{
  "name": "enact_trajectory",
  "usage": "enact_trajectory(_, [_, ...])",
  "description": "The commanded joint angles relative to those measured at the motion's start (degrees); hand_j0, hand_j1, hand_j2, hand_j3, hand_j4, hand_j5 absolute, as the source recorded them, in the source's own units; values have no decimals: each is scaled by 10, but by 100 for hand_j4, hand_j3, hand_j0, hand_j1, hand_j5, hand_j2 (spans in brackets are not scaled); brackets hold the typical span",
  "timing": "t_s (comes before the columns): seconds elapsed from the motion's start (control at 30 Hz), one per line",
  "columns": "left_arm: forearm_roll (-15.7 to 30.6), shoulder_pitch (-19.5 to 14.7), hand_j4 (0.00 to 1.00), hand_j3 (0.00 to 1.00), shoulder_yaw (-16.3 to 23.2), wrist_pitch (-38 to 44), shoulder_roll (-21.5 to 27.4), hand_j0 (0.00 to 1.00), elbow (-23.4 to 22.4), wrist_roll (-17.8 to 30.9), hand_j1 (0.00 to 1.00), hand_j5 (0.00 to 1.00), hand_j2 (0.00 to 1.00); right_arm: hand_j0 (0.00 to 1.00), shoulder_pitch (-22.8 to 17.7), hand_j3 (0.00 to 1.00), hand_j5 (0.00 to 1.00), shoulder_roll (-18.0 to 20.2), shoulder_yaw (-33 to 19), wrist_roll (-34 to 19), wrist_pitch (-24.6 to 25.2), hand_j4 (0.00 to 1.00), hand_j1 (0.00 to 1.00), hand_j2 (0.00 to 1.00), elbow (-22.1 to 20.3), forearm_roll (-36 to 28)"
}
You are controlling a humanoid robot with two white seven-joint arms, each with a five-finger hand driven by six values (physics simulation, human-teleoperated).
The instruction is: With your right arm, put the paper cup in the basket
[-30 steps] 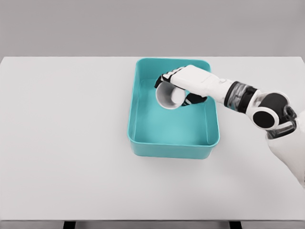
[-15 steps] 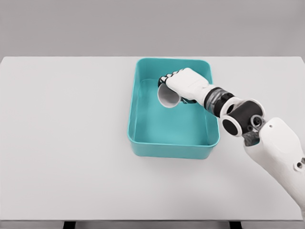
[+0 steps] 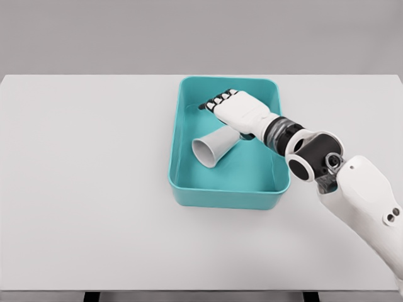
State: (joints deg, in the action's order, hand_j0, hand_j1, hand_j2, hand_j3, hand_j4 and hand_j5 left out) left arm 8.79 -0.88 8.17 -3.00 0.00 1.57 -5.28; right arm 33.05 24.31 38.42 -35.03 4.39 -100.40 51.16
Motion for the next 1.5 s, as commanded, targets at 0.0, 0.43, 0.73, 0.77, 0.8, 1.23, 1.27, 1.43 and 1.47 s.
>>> enact_trajectory(0.0, [0, 0, 100, 100, 0, 0, 0, 100, 0, 0, 100, 100, 100, 100, 0, 100, 100, 8, -13, 0, -3, 100, 100, 100, -1, -4])
enact_trajectory(0.43, [0, 0, 100, 100, 0, 0, 0, 100, 0, 0, 100, 100, 100, 100, -154, 100, 100, 123, -425, 0, -271, 100, 100, 100, 3, -586])
enact_trajectory(0.73, [0, 0, 100, 100, 0, 0, 0, 100, 0, 0, 100, 100, 100, 100, -276, 100, 100, 123, -520, 0, -217, 100, 100, 100, 17, -512])
enact_trajectory(0.77, [0, 0, 100, 100, 0, 0, 0, 100, 0, 0, 100, 100, 100, 100, -277, 100, 100, 123, -520, 0, -217, 100, 100, 100, 18, -511])
enact_trajectory(0.8, [0, 0, 100, 100, 0, 0, 0, 100, 0, 0, 100, 100, 100, 100, -281, 100, 100, 125, -520, 0, -218, 100, 100, 100, 18, -511])
enact_trajectory(1.23, [0, 0, 100, 100, 0, 0, 0, 100, 0, 0, 100, 100, 100, 100, -272, 100, 100, 118, -505, 0, -211, 100, 100, 100, 39, -511])
enact_trajectory(1.27, [0, 0, 100, 100, 0, 0, 0, 100, 0, 0, 100, 100, 100, 100, -272, 100, 100, 118, -505, 0, -211, 100, 100, 100, 39, -511])
enact_trajectory(1.43, [0, 0, 100, 100, -1, 0, 0, 100, 0, 0, 100, 100, 100, 100, -267, 100, 100, 118, -505, 0, -211, 100, 100, 100, 39, -511])
enact_trajectory(1.47, [1, 0, 100, 100, -3, 0, 0, 100, -1, 0, 100, 100, 100, 100, -267, 100, 100, 119, -505, 0, -211, 100, 100, 100, 39, -511])
